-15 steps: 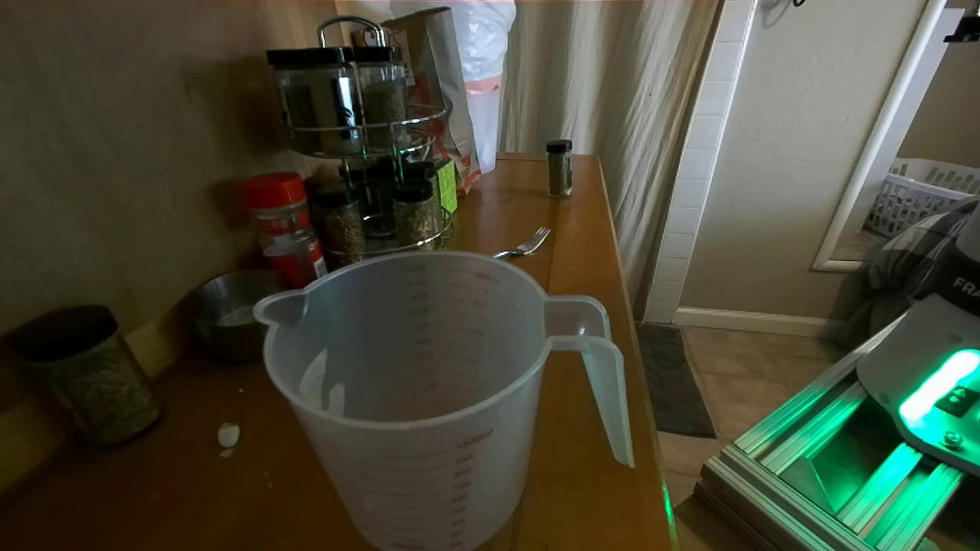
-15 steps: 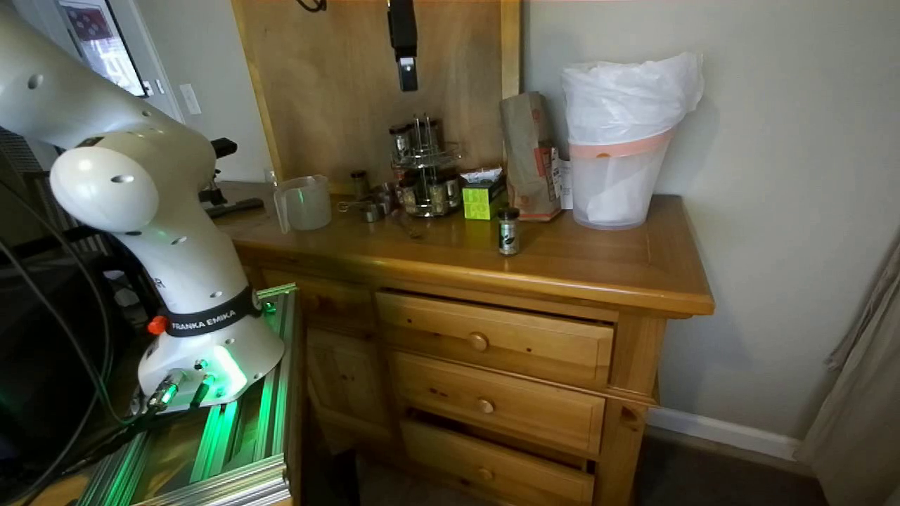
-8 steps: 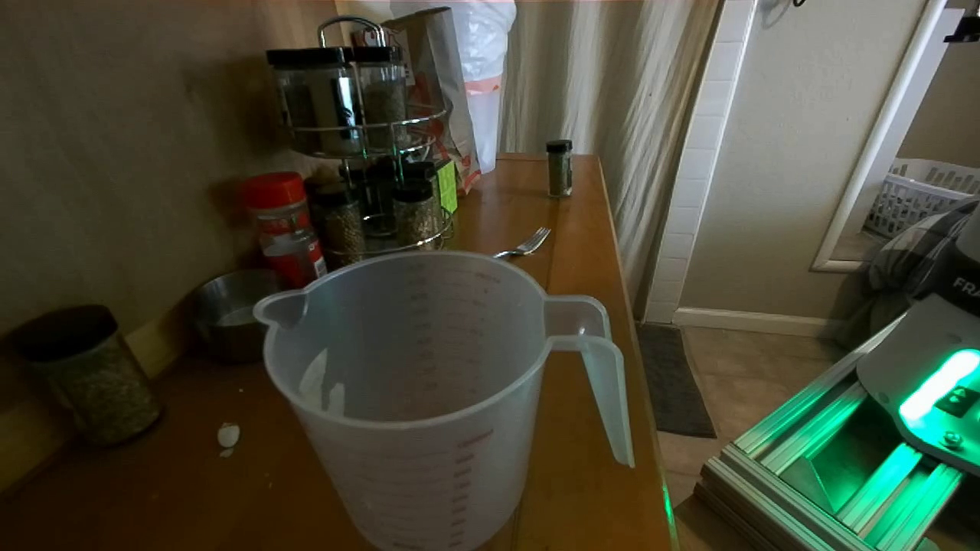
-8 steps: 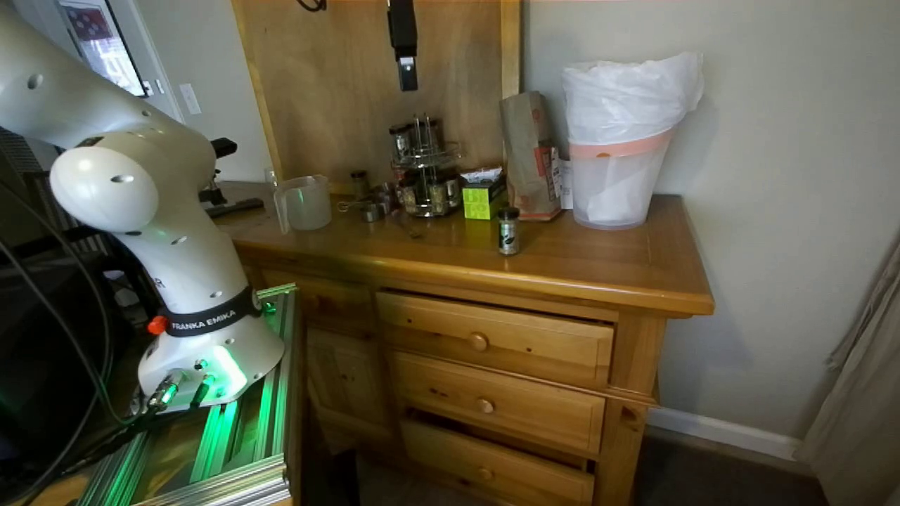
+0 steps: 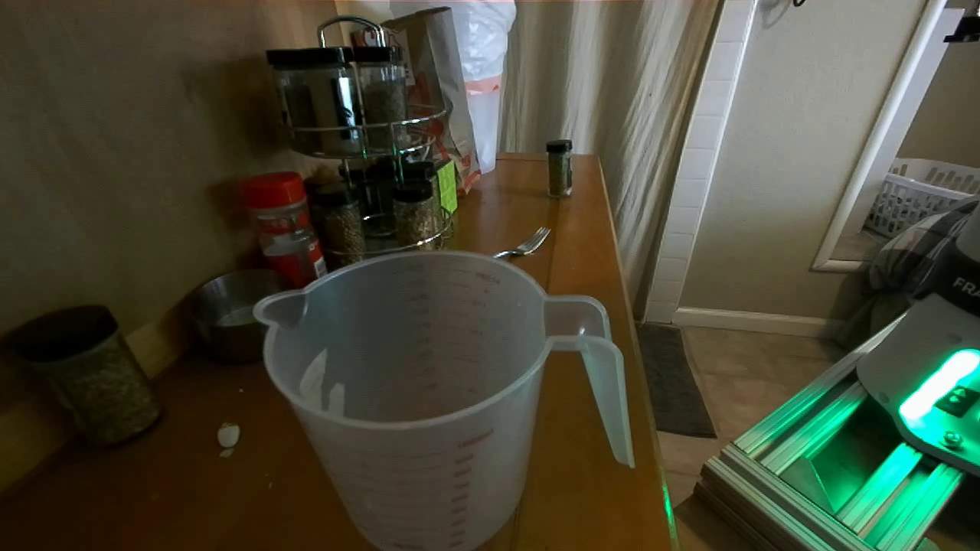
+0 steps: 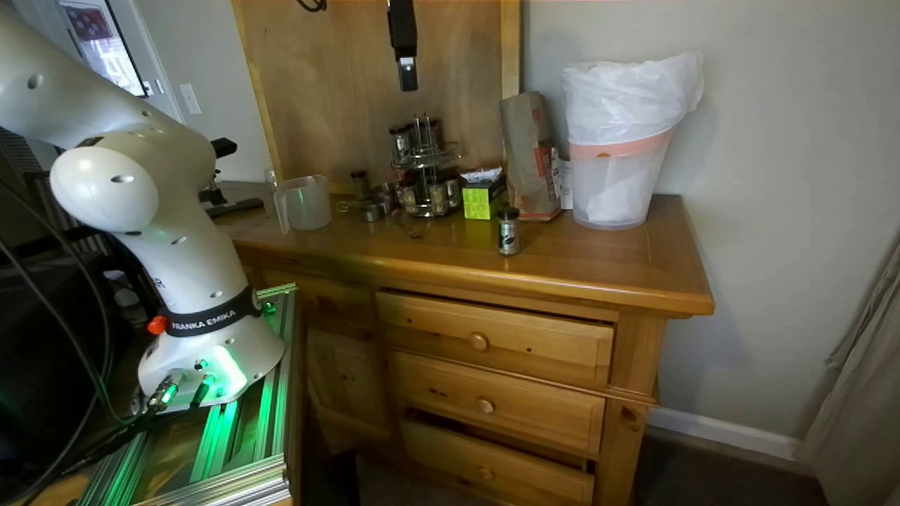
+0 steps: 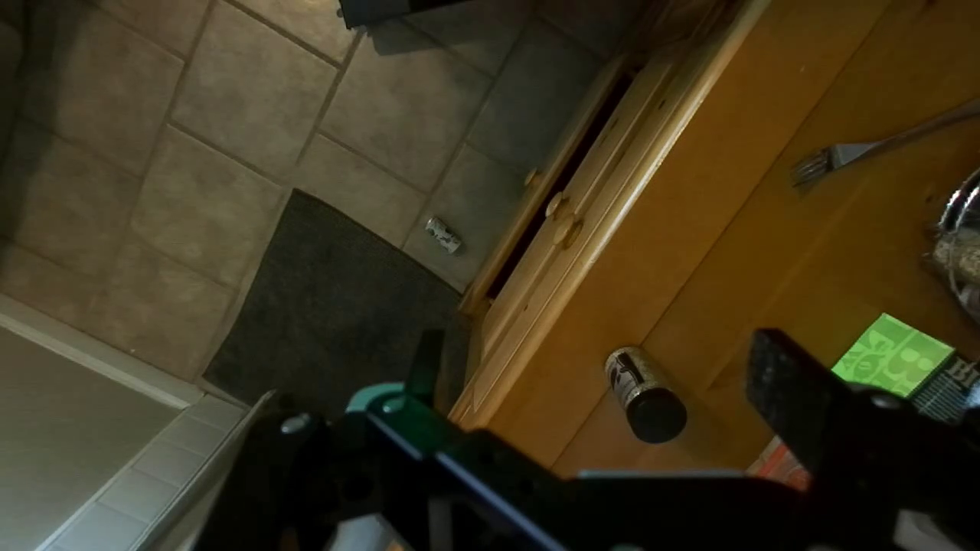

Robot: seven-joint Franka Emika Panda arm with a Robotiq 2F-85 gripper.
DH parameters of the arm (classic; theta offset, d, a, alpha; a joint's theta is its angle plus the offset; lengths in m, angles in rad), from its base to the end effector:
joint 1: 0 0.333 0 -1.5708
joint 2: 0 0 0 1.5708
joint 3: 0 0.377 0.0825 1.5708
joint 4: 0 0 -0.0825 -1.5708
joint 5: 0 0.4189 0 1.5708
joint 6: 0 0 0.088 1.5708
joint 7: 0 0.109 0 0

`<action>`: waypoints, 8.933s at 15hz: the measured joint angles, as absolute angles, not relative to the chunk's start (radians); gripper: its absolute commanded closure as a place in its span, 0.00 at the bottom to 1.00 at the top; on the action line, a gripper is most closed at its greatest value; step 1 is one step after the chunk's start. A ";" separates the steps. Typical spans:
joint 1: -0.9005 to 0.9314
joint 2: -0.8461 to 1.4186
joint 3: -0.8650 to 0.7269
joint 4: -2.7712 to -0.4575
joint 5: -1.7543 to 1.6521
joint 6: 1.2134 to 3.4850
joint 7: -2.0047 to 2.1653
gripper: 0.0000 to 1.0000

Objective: Pick up the jar from the right side of the counter and put it on the stand.

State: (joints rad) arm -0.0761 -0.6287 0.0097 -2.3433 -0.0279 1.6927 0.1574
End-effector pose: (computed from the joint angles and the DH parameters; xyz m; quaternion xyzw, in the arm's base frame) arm 0.3561 -0.0256 0.5972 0.9936 -0.1108 -0.0102 0.0171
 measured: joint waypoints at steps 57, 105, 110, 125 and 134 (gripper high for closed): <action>0.077 0.133 0.075 -2.147 -0.311 2.166 0.056 0.09; 0.061 0.197 0.053 -2.105 -0.132 2.053 -0.104 0.00; 0.061 0.197 0.057 -2.105 -0.095 2.049 -0.138 0.00; 0.064 0.215 0.067 -2.086 -0.068 2.076 -0.175 0.82; 0.069 0.231 0.071 -2.061 -0.069 2.081 -0.175 0.00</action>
State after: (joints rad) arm 0.0686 0.2307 0.0712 -2.0608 -0.0690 2.0814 -0.1751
